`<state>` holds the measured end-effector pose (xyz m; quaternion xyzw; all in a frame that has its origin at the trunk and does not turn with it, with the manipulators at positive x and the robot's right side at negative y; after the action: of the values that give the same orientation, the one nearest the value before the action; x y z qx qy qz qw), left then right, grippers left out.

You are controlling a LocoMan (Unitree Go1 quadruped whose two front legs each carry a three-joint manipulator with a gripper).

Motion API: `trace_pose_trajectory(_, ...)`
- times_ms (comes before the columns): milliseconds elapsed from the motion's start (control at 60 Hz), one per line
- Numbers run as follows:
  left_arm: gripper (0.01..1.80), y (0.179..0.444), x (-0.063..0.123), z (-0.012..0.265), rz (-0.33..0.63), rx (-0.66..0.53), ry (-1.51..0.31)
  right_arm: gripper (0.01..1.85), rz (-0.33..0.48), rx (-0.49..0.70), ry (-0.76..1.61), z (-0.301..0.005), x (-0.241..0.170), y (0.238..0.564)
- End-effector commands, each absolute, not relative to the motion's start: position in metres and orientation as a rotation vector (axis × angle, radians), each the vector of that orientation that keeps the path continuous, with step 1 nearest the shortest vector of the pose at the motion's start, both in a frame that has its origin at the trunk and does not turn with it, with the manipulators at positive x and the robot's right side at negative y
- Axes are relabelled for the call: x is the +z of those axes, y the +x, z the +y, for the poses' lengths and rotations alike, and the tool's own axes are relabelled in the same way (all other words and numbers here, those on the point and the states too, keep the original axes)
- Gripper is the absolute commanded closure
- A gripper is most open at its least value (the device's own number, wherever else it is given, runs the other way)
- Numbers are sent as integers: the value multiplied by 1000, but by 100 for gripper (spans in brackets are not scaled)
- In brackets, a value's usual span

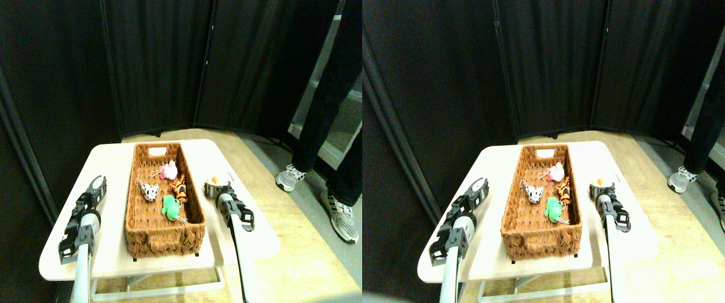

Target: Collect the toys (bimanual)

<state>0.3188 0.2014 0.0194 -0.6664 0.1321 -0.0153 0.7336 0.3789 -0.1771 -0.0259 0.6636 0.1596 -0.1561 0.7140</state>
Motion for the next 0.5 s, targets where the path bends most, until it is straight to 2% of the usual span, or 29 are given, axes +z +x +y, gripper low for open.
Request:
trace_pose_trajectory(17,179,321,29,199,274,-82,-1454,139,316,-335,1436,-177,-24,382)
trace_pose_trajectory(67,180,322,28,200,278,-87,-1447,174,269,-371,1414,-175,-18,380)
trace_pose_trajectory(83,180,322,28,200,278,-87,-1447,174,269,-371,1414,-175,-18,380)
trace_pose_trajectory(100,179,323,28,200,279,-86,-1449,182,251,-373,1409,-174,-15,379)
trace_pose_trajectory(350,180,323,29,197,279,-85,-1464,185,189,-294,1379,-175,9,374)
trace_pose_trajectory(500,180,323,29,196,275,-83,-1464,185,178,-235,1347,-175,27,371)
